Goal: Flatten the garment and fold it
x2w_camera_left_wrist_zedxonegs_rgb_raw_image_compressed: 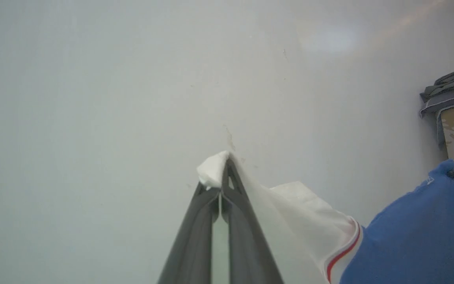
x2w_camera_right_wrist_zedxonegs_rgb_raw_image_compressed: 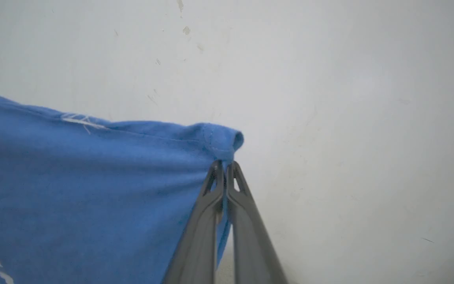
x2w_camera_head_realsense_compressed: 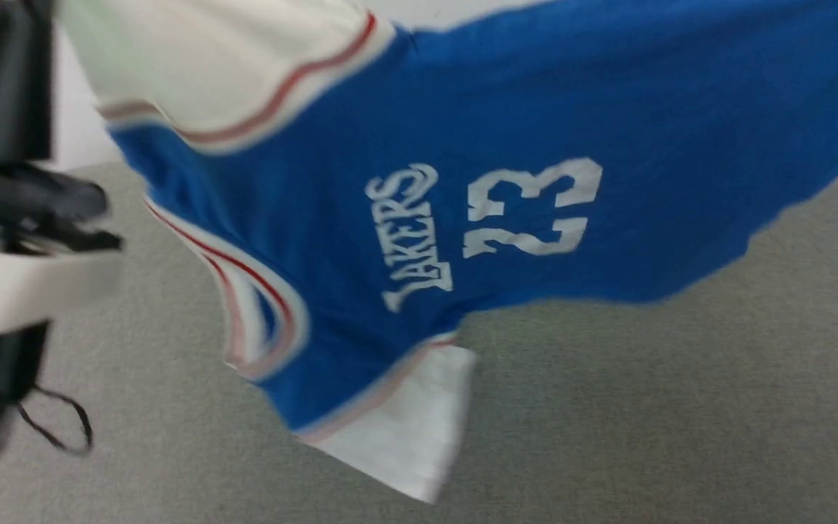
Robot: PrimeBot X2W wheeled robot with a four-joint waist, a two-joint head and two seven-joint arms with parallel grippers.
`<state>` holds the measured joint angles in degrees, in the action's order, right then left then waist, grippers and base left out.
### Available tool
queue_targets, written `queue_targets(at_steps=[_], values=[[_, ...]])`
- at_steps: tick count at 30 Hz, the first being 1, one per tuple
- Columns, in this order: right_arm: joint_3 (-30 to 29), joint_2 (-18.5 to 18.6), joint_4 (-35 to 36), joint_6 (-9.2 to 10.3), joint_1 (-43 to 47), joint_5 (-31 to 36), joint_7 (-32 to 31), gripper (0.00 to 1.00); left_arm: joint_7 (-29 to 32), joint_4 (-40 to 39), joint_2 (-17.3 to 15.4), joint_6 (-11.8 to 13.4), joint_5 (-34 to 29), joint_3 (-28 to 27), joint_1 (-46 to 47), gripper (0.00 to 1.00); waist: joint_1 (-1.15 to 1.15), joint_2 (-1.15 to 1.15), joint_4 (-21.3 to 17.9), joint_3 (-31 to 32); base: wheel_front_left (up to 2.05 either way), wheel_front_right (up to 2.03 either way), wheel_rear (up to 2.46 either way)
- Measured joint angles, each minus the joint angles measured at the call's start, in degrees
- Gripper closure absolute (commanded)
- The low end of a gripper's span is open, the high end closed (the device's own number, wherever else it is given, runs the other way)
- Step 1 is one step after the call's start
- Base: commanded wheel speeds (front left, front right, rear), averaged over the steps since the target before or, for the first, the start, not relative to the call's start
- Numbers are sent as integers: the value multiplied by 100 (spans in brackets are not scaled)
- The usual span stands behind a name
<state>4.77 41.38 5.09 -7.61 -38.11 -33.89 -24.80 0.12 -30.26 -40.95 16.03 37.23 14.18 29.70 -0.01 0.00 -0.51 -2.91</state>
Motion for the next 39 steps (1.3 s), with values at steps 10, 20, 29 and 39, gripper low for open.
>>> queue_targets(at_steps=[10, 20, 29, 39], values=[[-157, -170, 179, 0, -906, -88, -225, 100, 258, 425, -238, -326, 51, -304, 1897, 100, 1, 0, -418, -233, 0, 0, 0], [430, -232, -1188, 0, -2435, 2, 589, 100, 565, 2443, -113, -993, -215, 225, 4088, 100, 2, 0, -569, -1197, 0, 0, 0], [820, -679, -3082, -1, -4218, 144, 1558, 100, -283, 4689, 717, -1189, -506, 414, 5811, 100, 4, 0, -631, -2146, 0, 0, 0], [1503, -949, -4225, -1, -4938, 321, 2565, 100, -1283, 6129, 1283, -1484, -684, 599, 6540, 100, 3, 0, -514, -2845, 0, 0, 0]])
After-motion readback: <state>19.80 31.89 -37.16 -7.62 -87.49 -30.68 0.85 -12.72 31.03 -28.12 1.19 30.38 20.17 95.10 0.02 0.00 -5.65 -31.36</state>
